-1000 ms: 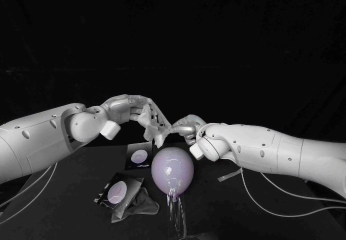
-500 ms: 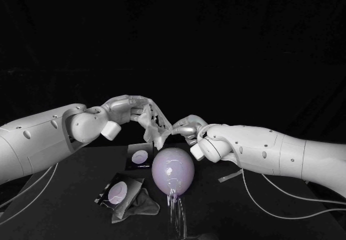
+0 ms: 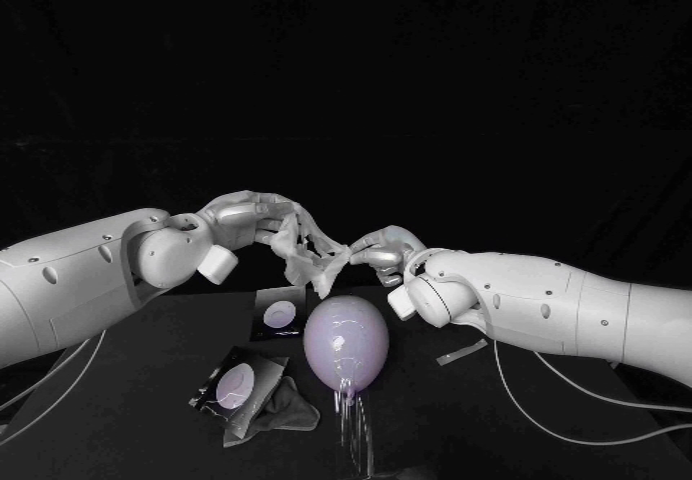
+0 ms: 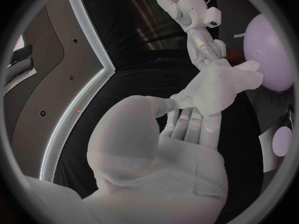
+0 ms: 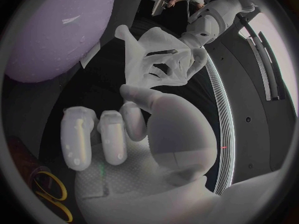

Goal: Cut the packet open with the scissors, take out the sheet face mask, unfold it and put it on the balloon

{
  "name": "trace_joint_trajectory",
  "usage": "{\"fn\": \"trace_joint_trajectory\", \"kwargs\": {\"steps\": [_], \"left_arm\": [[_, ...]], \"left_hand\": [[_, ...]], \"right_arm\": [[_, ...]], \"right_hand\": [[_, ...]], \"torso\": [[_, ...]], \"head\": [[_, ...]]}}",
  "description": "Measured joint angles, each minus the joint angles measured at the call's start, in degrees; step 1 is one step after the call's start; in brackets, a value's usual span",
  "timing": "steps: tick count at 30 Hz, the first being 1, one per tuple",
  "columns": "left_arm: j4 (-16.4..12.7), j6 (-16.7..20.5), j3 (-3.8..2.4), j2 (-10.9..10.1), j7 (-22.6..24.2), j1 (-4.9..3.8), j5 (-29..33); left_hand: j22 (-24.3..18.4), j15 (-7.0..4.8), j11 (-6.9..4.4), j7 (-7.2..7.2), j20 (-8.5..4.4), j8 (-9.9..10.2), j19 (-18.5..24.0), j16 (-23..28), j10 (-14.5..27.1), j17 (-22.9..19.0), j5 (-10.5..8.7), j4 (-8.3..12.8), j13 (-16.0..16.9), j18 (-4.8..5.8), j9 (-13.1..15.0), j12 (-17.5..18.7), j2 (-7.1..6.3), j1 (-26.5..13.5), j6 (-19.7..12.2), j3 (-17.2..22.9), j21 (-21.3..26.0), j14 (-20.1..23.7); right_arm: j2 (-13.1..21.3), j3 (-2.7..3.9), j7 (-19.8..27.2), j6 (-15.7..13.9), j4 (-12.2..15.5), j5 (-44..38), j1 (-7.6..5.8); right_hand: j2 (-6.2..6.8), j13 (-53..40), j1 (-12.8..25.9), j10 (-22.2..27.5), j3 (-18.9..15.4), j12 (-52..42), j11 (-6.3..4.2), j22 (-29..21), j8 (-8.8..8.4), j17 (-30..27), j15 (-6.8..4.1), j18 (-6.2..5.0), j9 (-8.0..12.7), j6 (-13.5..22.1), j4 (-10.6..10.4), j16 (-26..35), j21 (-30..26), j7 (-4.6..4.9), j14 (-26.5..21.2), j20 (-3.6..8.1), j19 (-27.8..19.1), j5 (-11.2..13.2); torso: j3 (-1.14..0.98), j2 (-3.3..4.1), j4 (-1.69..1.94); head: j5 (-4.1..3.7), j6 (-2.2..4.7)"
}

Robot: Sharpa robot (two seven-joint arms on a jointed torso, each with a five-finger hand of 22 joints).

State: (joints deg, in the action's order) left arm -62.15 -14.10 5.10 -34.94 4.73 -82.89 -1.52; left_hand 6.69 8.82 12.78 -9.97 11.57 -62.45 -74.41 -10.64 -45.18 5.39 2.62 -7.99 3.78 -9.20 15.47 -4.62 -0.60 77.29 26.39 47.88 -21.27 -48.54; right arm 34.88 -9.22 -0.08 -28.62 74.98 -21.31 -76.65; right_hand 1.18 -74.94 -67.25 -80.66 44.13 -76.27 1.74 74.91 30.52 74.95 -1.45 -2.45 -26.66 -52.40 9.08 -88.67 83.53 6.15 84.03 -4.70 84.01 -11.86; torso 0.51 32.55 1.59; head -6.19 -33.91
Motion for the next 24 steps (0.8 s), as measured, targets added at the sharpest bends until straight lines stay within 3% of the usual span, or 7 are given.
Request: {"fn": "trace_joint_trajectory", "kwargs": {"steps": [9,24], "left_arm": [[-0.7,2.7,0.04,-0.9,2.0,0.02,-6.2],[-1.1,5.4,0.07,-1.2,5.0,0.06,-9.5]], "left_hand": [[0.2,-0.03,-0.30,0.03,-0.11,3.0,0.9,0.2,-0.3,0.2,0.03,-0.2,0.0,0.01,0.0,0.2,-0.57,0.6,2.9,-2.4,-0.6,-0.4],[0.7,-0.42,-0.71,0.06,-0.21,4.3,0.8,0.5,-0.7,0.4,0.03,-0.8,0.0,0.01,0.0,0.3,-0.74,0.4,4.7,-3.8,-2.0,-0.8]], "right_arm": [[2.7,0.55,2.5,-0.9,2.7,1.0,-0.61],[5.0,0.64,3.8,-1.3,6.6,1.4,-1.06]], "right_hand": [[0.01,0.0,0.0,0.0,0.2,0.0,0.00,0.0,0.00,0.0,0.00,0.01,0.0,0.0,0.2,0.0,0.0,-0.01,0.0,0.00,0.0,0.2],[0.01,0.0,0.0,0.0,0.3,0.0,0.00,0.0,0.28,-0.1,0.01,0.01,0.1,0.0,0.3,0.2,0.0,-0.02,0.0,-0.01,0.0,0.6]], "torso": [[-0.02,-0.04,-0.02],[0.01,-0.01,-0.01]], "head": [[-0.03,0.12],[0.02,0.05]]}}
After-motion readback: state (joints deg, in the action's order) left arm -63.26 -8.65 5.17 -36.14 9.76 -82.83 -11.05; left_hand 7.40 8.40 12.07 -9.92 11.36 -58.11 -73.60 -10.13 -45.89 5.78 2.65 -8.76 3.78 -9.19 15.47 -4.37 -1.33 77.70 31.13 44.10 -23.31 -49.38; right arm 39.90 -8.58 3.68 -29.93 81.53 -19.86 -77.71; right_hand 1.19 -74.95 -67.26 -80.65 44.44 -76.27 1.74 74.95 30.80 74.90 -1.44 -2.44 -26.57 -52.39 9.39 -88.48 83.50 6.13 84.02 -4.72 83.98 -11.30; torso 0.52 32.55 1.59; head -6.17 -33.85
